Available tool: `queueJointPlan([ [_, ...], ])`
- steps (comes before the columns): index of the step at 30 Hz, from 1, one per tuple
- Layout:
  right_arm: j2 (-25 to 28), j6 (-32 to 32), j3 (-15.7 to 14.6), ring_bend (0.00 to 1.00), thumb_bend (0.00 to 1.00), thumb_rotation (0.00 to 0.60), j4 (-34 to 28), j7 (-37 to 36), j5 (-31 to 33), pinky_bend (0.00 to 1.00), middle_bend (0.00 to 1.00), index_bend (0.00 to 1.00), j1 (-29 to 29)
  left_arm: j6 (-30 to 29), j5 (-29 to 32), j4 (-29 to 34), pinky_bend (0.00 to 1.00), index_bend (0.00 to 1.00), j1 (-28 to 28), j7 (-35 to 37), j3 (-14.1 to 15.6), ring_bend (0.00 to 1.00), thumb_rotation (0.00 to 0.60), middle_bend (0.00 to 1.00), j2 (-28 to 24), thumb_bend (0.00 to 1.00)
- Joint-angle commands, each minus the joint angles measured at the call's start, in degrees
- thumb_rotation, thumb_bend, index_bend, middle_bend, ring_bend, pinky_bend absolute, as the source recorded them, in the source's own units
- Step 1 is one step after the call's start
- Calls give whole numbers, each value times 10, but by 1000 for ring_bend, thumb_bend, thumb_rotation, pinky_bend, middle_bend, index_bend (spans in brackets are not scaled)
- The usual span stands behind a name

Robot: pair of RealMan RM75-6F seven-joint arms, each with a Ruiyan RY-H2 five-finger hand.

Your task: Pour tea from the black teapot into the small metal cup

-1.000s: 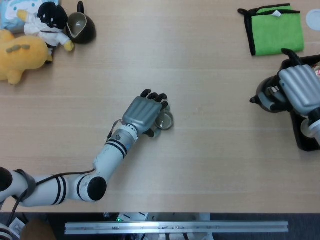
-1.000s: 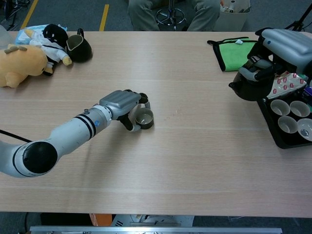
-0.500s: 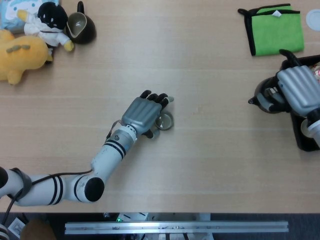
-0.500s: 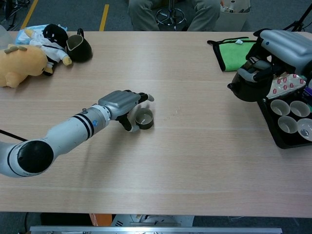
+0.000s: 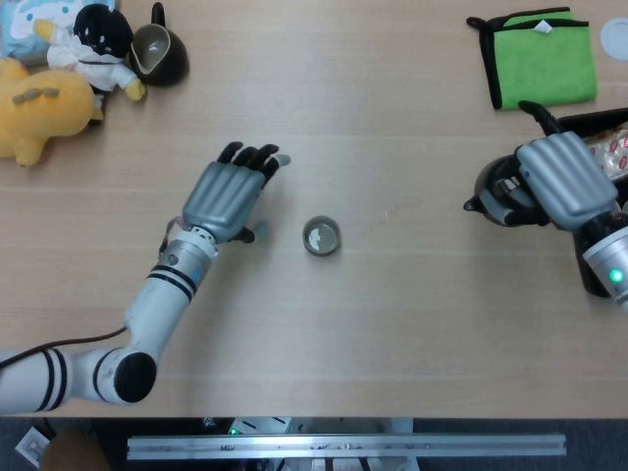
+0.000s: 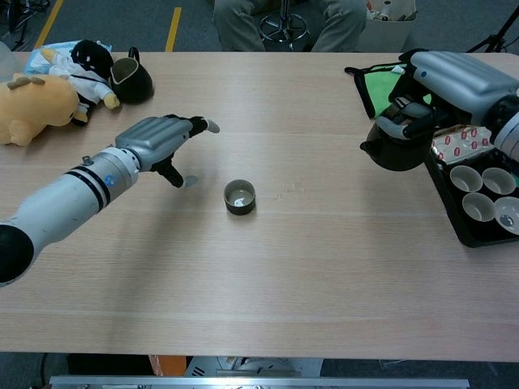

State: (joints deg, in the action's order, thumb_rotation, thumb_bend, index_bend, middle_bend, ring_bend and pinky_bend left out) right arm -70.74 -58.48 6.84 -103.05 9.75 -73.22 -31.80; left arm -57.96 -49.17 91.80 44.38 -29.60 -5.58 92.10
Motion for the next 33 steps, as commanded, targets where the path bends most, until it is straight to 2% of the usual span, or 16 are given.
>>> queueJointPlan([
  [1, -6, 3, -1, 843, 370, 552, -1, 4, 0, 76, 933, 1000, -4, -41, -32, 30, 84, 183, -35, 23, 14, 145, 600, 134, -42, 291],
  [15, -61, 29, 12, 843, 371, 569, 3, 45, 33, 76, 933, 1000, -40, -169, -123, 92, 84, 190, -141, 47, 59, 150, 600, 143, -151, 291],
  [23, -113, 42, 23, 843, 373, 581, 20, 81, 67, 76, 933, 1000, -70, -191, -165, 128, 84, 190, -181, 74, 73, 150, 600, 143, -199, 291],
  [33, -181, 56, 40, 843, 374, 586, 56, 130, 117, 76, 933, 1000, -116, -207, -207, 151, 84, 190, -211, 96, 72, 150, 600, 143, -231, 292],
])
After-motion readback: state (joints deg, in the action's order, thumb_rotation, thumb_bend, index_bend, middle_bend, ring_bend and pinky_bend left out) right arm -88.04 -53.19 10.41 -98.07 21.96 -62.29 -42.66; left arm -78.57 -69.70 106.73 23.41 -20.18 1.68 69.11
